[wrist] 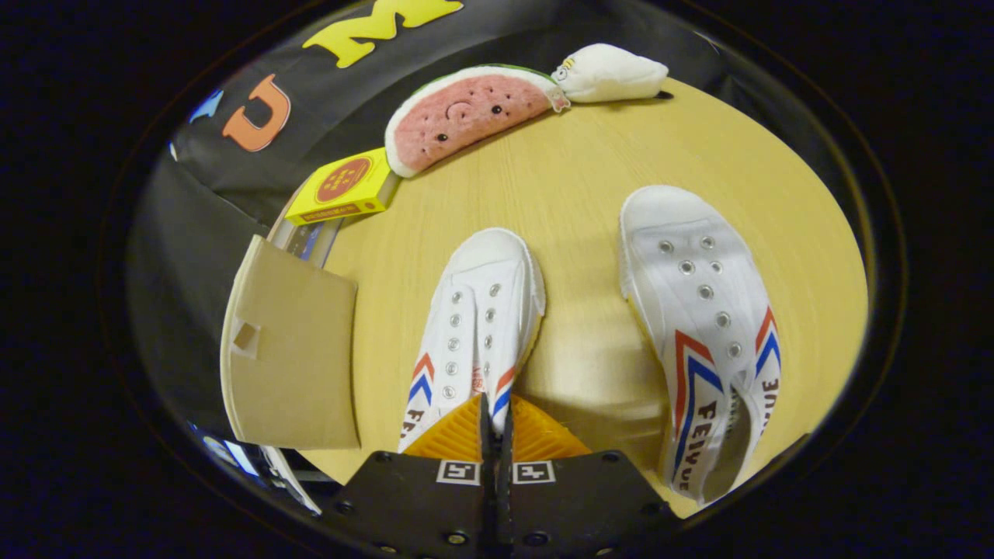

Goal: Open the storage box then place both shoes into the box .Put the left shoe in first, then the right shoe, with the right side of both shoes facing outward in a uniform manner.

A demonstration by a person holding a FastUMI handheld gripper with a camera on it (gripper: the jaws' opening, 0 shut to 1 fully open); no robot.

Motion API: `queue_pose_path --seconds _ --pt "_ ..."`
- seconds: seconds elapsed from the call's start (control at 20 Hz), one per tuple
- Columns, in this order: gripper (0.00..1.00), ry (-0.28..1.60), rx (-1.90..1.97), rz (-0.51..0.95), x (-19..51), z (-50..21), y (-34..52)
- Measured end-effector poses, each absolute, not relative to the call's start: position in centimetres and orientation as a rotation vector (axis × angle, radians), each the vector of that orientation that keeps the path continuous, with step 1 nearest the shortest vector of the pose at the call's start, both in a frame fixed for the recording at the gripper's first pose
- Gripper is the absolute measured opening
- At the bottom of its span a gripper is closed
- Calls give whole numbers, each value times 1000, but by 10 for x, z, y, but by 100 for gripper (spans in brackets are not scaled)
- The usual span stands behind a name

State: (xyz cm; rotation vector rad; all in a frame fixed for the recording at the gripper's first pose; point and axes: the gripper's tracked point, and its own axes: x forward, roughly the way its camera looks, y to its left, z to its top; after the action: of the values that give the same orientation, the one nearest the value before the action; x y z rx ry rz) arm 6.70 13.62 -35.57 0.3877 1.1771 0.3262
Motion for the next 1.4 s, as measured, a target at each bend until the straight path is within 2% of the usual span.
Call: queue_pose_path --seconds 0.25,0.55,0.9,1.15,1.4 --pt "0 1119 380 351 64 -321 141" --pt "0 1035 373 387 58 -239 165" --pt "0 965 395 455 54 -148 252" --pt "0 975 379 500 50 -139 335" --pt "0 1020 354 529 37 -164 400"
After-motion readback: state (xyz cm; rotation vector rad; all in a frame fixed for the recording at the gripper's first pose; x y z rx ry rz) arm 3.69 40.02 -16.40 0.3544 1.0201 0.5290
